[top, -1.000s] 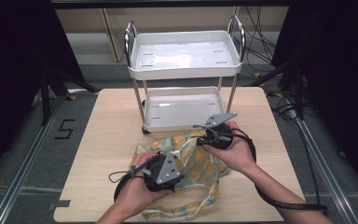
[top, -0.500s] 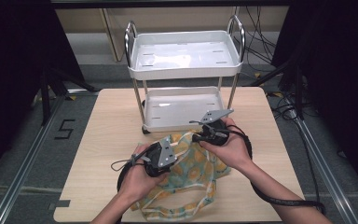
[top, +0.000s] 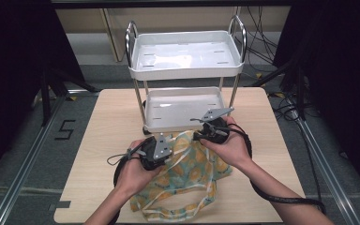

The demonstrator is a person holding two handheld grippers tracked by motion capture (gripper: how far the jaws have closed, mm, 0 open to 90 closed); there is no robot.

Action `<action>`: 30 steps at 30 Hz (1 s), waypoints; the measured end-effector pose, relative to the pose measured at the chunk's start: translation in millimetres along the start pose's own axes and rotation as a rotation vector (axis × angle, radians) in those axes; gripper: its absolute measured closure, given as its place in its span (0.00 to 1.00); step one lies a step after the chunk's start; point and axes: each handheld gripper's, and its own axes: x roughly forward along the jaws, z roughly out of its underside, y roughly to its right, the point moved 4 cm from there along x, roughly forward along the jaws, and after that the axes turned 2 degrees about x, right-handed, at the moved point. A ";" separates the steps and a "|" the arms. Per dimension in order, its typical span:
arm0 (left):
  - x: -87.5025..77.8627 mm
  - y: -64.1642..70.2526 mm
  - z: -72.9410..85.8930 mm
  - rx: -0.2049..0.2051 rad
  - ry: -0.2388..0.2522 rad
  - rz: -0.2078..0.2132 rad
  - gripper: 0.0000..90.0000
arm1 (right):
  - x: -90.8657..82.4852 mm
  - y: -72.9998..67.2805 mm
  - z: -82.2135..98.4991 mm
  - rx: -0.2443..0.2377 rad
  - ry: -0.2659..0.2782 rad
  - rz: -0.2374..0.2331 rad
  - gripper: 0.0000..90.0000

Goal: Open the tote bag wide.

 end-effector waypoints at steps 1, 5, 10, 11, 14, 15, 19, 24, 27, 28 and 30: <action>-7.0 6.5 -3.6 0.038 0.026 0.008 0.65 | 0.5 0.6 -0.2 0.000 0.000 0.004 0.97; -18.8 16.3 -6.6 0.087 0.029 0.019 0.59 | 1.1 1.0 -0.1 -0.002 -0.002 0.005 0.97; -21.1 29.2 8.0 0.111 -0.021 0.009 0.44 | 1.5 0.9 0.0 -0.010 -0.006 0.004 0.97; -17.8 30.4 12.7 0.107 -0.033 0.000 0.41 | 1.4 1.4 -0.2 -0.013 -0.005 0.004 0.97; -10.4 31.3 21.5 0.121 -0.055 -0.015 0.37 | 1.2 0.2 0.0 0.005 -0.008 0.005 0.97; -4.1 30.7 28.0 0.149 -0.090 -0.031 0.36 | 1.8 1.4 -0.1 -0.007 -0.009 0.009 0.97; 6.9 31.4 36.2 0.181 -0.150 -0.037 0.41 | 3.6 0.6 -0.2 -0.006 0.000 0.009 0.97; 10.9 25.8 37.7 0.164 -0.148 -0.006 0.72 | 2.1 2.9 0.7 -0.015 -0.012 0.010 0.97; 4.5 15.9 34.0 0.095 -0.111 0.016 0.90 | 0.0 5.1 0.6 -0.015 -0.008 0.008 0.97; 4.5 15.9 34.0 0.095 -0.111 0.016 0.92 | 0.0 5.1 0.6 -0.015 -0.008 0.008 0.97; 0.7 10.1 32.0 0.054 -0.098 0.010 0.93 | -0.7 4.9 1.0 -0.006 -0.009 0.008 0.96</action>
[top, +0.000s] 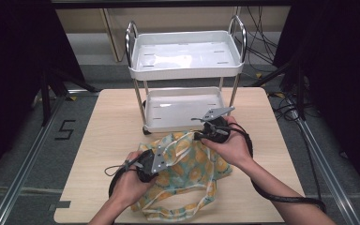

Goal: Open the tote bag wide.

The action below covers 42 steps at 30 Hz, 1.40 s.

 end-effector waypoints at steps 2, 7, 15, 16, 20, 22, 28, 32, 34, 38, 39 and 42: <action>-3.6 -5.1 -1.8 -0.069 0.039 0.003 0.95 | 0.6 0.5 0.2 0.002 0.015 0.001 0.96; -14.5 -29.8 -2.3 -0.177 0.109 -0.031 0.95 | -0.7 5.2 3.4 -0.011 0.001 0.002 0.96; -6.0 -51.1 -1.4 -0.246 0.129 -0.081 0.95 | 0.2 12.9 8.1 0.000 0.010 0.016 0.95; -2.3 -52.0 -1.9 -0.256 0.131 -0.082 0.95 | -0.5 14.0 9.7 0.017 -0.006 0.018 0.95; 13.0 -56.5 -1.1 -0.243 0.106 -0.086 0.95 | 2.6 21.2 16.3 0.042 -0.023 0.027 0.95; 21.3 -55.7 0.2 -0.272 0.087 -0.082 0.95 | 4.8 26.1 19.8 0.042 -0.026 0.036 0.95; 39.6 -56.8 2.0 -0.266 0.053 -0.067 0.96 | 12.5 34.9 31.7 0.103 -0.064 0.042 0.94; 47.3 -55.5 2.1 -0.264 0.029 -0.053 0.96 | 19.7 45.2 38.5 0.097 -0.066 0.042 0.93; 51.1 -54.4 1.3 -0.267 0.026 -0.049 0.96 | 22.2 48.2 42.0 0.098 -0.066 0.054 0.92; 56.6 -54.1 -1.0 -0.262 0.011 -0.047 0.96 | 23.1 51.1 49.4 0.170 -0.120 0.055 0.87; 58.0 -53.4 -2.3 -0.265 0.018 -0.044 0.96 | 23.8 54.0 51.8 0.153 -0.124 0.068 0.83; 61.5 -52.6 -4.7 -0.268 0.009 -0.034 0.96 | 23.0 55.4 52.4 0.138 -0.104 0.080 0.79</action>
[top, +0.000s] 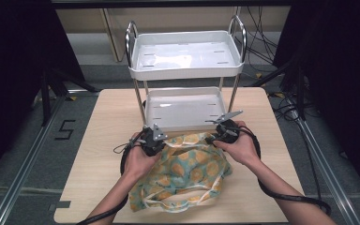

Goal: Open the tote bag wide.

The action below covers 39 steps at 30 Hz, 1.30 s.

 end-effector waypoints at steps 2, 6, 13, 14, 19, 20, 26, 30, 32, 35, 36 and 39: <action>1.9 1.3 -0.1 -0.017 -0.010 0.011 0.97 | -4.3 -2.7 0.0 -0.012 0.003 0.008 0.72; 3.2 -2.1 -1.4 0.024 -0.046 -0.002 0.97 | -17.2 -5.6 -5.9 -0.117 0.085 0.022 0.63; 5.8 2.0 -5.2 0.012 -0.041 0.014 0.97 | -50.0 -24.6 -18.6 -0.256 0.197 -0.016 0.67; 5.8 2.0 -5.2 0.012 -0.041 0.014 0.97 | -50.0 -24.6 -18.6 -0.256 0.197 -0.016 0.67; 6.4 5.1 -7.6 -0.003 -0.022 0.025 0.97 | -46.5 -52.8 -18.2 -0.335 0.178 -0.141 0.73; 6.2 5.2 -7.8 -0.002 -0.024 0.024 0.97 | -40.8 -62.1 -17.1 -0.341 0.166 -0.178 0.73; 4.9 4.5 -8.9 0.012 -0.018 0.026 0.97 | -18.8 -84.3 -14.7 -0.392 0.106 -0.278 0.67; 4.6 4.9 -9.6 0.012 -0.023 0.030 0.97 | -5.7 -92.2 -17.0 -0.406 0.097 -0.298 0.60; 4.7 5.1 -10.7 0.011 -0.015 0.029 0.97 | -3.3 -93.1 -17.4 -0.410 0.090 -0.301 0.59; 4.1 3.9 -12.2 0.021 -0.017 0.025 0.97 | 3.3 -93.9 -18.7 -0.419 0.082 -0.300 0.57; 4.3 4.2 -12.8 0.018 -0.011 0.028 0.97 | 4.9 -94.2 -18.7 -0.404 0.075 -0.302 0.57; 4.6 5.3 -13.6 0.004 -0.011 0.034 0.97 | 8.4 -96.0 -17.4 -0.421 0.056 -0.314 0.62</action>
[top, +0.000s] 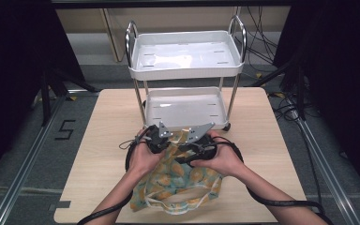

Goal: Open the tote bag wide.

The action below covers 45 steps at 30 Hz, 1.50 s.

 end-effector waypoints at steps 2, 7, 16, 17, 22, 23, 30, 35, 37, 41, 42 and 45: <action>-0.5 -0.6 -0.4 0.009 -0.003 -0.002 0.97 | 1.5 -1.6 0.6 0.008 -0.008 -0.006 0.71; -0.8 -0.3 -0.6 0.008 -0.002 0.000 0.97 | 2.2 -4.3 2.6 0.021 -0.036 -0.032 0.86; 1.5 1.1 -2.2 0.024 -0.007 -0.005 0.97 | -2.2 -17.2 6.7 -0.015 -0.083 -0.048 1.00; 2.2 1.9 -2.8 0.023 -0.001 -0.004 0.97 | -3.0 -19.7 8.8 -0.026 -0.093 -0.049 1.00; 4.2 2.9 -3.3 0.044 -0.025 -0.014 0.97 | -4.1 -34.3 19.5 -0.047 -0.117 -0.070 1.00; 4.9 3.0 -3.4 0.050 -0.029 -0.017 0.97 | -3.9 -37.1 22.3 -0.057 -0.127 -0.075 1.00; 11.7 5.7 -0.8 0.041 -0.051 -0.020 0.97 | 5.2 -55.5 44.7 -0.072 -0.194 -0.139 1.00; 17.7 7.6 1.0 0.050 -0.064 -0.017 0.97 | 8.8 -56.9 57.4 -0.103 -0.217 -0.183 1.00; 19.4 7.2 1.9 0.056 -0.070 -0.020 0.97 | 9.6 -56.4 61.6 -0.089 -0.219 -0.198 1.00; 23.4 7.4 3.6 0.057 -0.079 -0.021 0.97 | 11.6 -60.1 69.1 -0.060 -0.250 -0.233 1.00; 24.5 7.5 3.8 0.055 -0.079 -0.020 0.97 | 12.3 -60.9 70.8 -0.057 -0.260 -0.240 1.00; 26.7 7.8 3.9 0.064 -0.082 -0.017 0.97 | 13.1 -62.9 75.3 -0.038 -0.295 -0.255 0.99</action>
